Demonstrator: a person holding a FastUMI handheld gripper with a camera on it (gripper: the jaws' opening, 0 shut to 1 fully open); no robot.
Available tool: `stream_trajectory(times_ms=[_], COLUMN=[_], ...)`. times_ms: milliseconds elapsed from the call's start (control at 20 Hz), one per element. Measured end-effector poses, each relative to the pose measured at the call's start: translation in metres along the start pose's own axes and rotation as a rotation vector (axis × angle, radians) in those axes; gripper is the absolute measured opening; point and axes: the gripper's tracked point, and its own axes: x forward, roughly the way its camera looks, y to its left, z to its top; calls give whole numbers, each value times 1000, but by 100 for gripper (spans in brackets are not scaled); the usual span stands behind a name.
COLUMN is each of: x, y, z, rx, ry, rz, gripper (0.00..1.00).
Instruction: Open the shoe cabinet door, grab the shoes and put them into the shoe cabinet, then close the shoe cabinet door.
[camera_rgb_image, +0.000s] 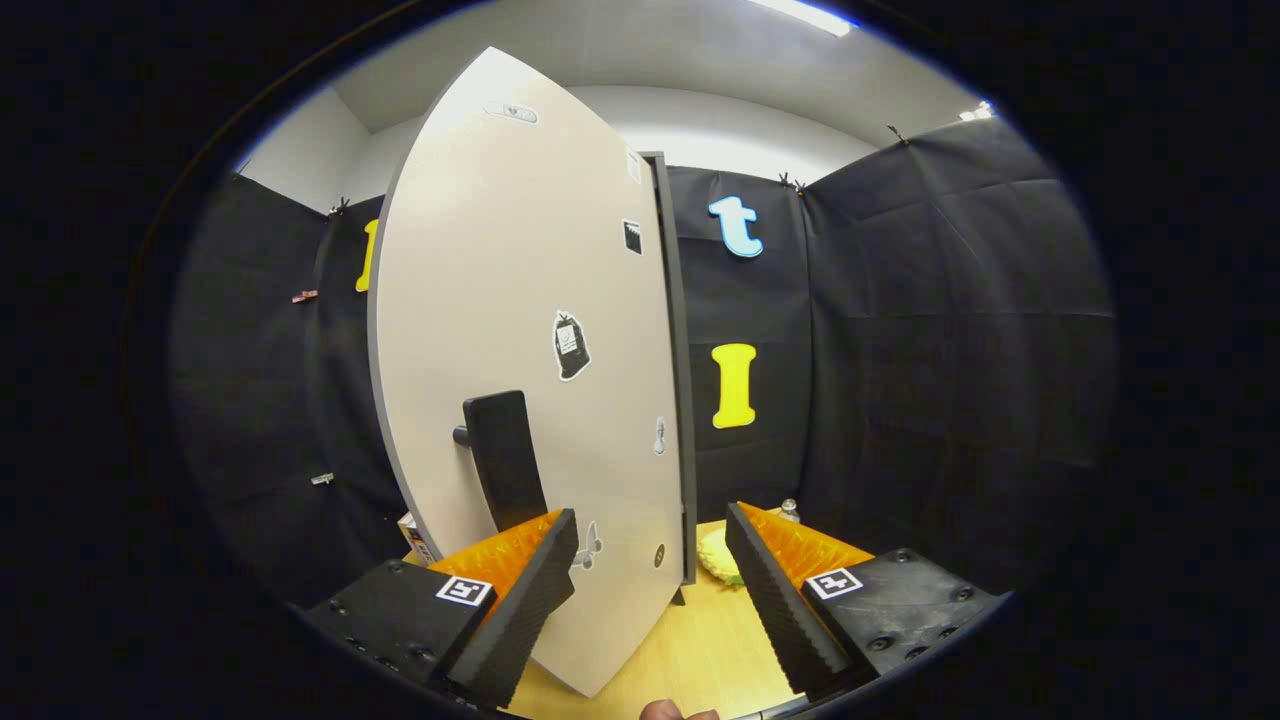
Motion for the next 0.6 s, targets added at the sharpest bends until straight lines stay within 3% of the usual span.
stream_trajectory(times_ms=[600], x=[23], y=[78], z=[-18], rx=[2], ry=[43], rz=[136], gripper=[98])
